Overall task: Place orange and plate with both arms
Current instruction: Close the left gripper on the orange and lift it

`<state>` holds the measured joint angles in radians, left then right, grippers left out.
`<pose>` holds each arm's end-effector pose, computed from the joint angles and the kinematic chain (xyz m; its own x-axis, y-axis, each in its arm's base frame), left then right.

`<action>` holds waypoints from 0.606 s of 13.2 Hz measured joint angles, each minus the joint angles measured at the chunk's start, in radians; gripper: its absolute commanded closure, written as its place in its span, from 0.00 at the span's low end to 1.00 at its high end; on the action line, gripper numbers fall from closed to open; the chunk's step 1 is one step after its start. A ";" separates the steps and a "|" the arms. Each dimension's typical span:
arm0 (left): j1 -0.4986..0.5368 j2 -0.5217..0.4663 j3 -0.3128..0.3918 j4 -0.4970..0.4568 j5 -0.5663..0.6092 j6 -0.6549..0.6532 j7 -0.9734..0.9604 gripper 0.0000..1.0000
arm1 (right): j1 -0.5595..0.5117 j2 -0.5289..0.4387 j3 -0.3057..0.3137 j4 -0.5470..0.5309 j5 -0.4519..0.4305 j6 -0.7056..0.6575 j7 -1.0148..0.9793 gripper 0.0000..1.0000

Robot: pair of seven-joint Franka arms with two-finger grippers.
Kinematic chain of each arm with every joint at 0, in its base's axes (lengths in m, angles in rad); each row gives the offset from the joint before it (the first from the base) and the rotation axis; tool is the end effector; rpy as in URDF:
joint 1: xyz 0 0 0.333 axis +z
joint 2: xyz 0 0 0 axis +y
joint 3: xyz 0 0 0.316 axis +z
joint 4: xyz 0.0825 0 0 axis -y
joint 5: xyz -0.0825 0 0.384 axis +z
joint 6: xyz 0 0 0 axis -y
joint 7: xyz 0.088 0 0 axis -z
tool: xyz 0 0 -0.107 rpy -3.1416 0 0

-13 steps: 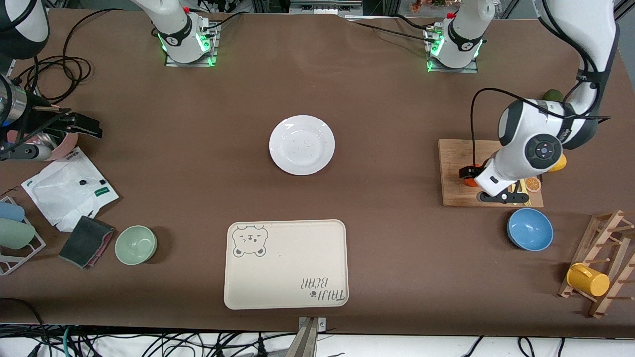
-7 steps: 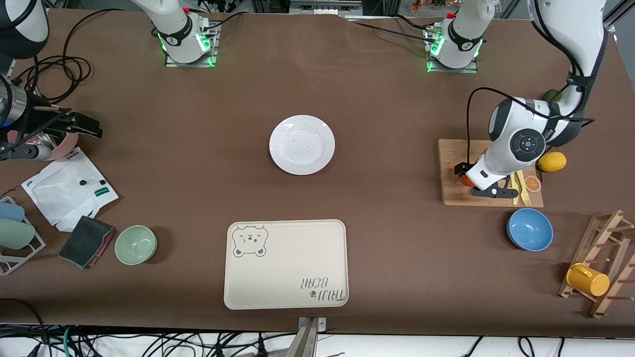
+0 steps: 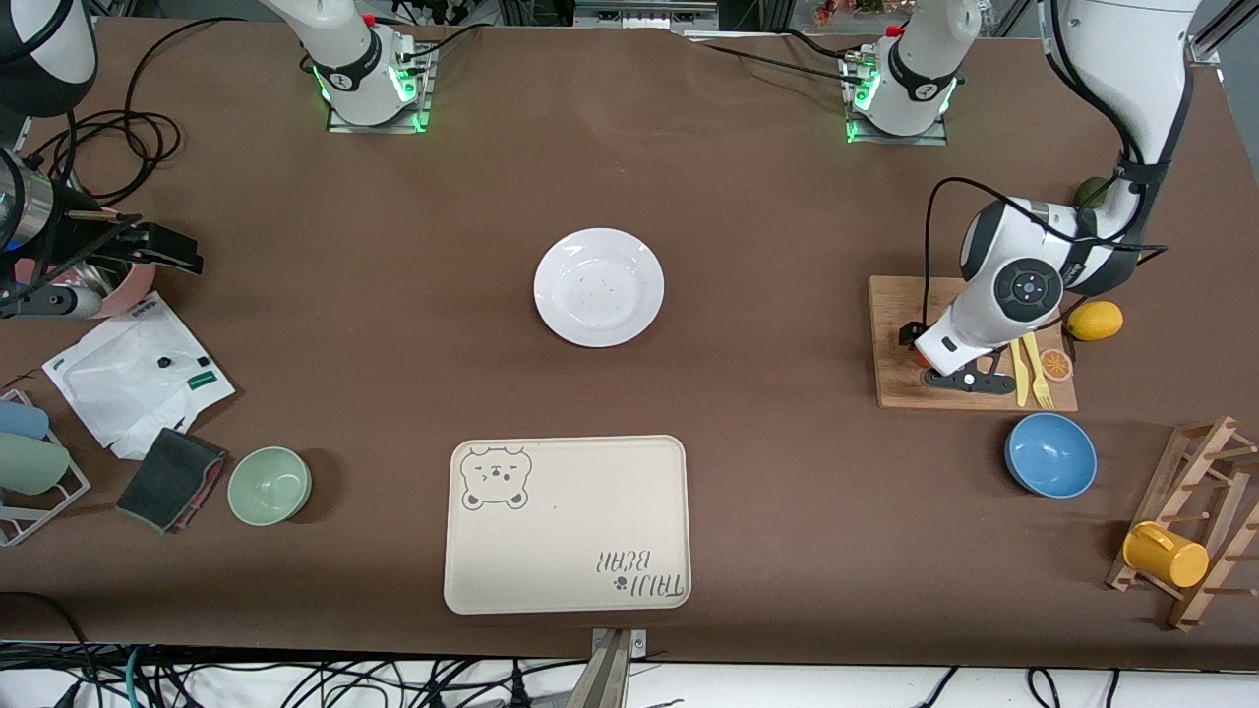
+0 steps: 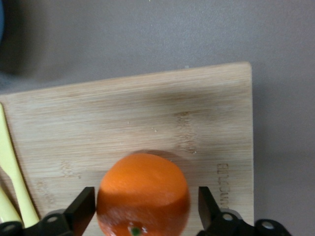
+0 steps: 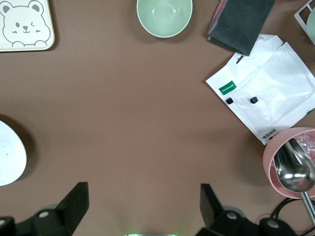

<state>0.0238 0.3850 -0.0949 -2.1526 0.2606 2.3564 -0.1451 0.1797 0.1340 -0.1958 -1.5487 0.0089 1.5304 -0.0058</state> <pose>0.5478 -0.0363 0.2056 0.9798 -0.1097 -0.1675 -0.1334 -0.9814 -0.1378 0.5850 -0.0016 0.5565 0.9887 -0.0119 -0.1493 -0.0096 -0.9998 0.0163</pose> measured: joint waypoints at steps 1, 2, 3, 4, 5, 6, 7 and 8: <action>0.000 -0.001 0.000 0.002 0.002 0.001 0.004 0.74 | 0.000 0.000 0.000 0.000 0.000 0.000 0.000 0.00; 0.000 0.000 0.000 0.002 0.002 0.001 0.007 0.75 | 0.000 0.000 0.000 0.000 0.000 0.000 0.000 0.00; 0.000 0.000 0.000 0.003 0.002 0.000 0.008 0.75 | 0.000 0.000 0.000 0.000 0.000 0.000 0.000 0.00; 0.000 0.001 0.000 0.005 0.002 -0.003 0.008 0.75 | 0.000 0.000 0.000 0.000 0.000 0.000 0.000 0.00; 0.000 0.001 -0.001 0.014 0.002 -0.017 0.008 0.75 | 0.000 0.000 0.000 0.000 0.000 0.000 0.000 0.00; 0.000 0.000 -0.010 0.037 0.002 -0.053 0.006 0.75 | 0.000 0.000 0.000 0.000 0.000 0.000 0.000 0.00; 0.000 0.000 -0.026 0.073 0.002 -0.109 -0.001 0.75 | 0.000 0.000 0.000 0.000 0.000 0.000 0.000 0.00; -0.001 -0.001 -0.045 0.114 0.002 -0.167 -0.012 0.75 | 0.000 0.000 0.000 0.000 0.000 0.000 0.000 0.00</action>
<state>0.0228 0.3843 -0.1401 -2.0383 0.2629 2.1897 -0.1568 0.1798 0.1340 -0.1958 -1.5487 0.0089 1.5302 -0.0061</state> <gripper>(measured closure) 0.225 0.000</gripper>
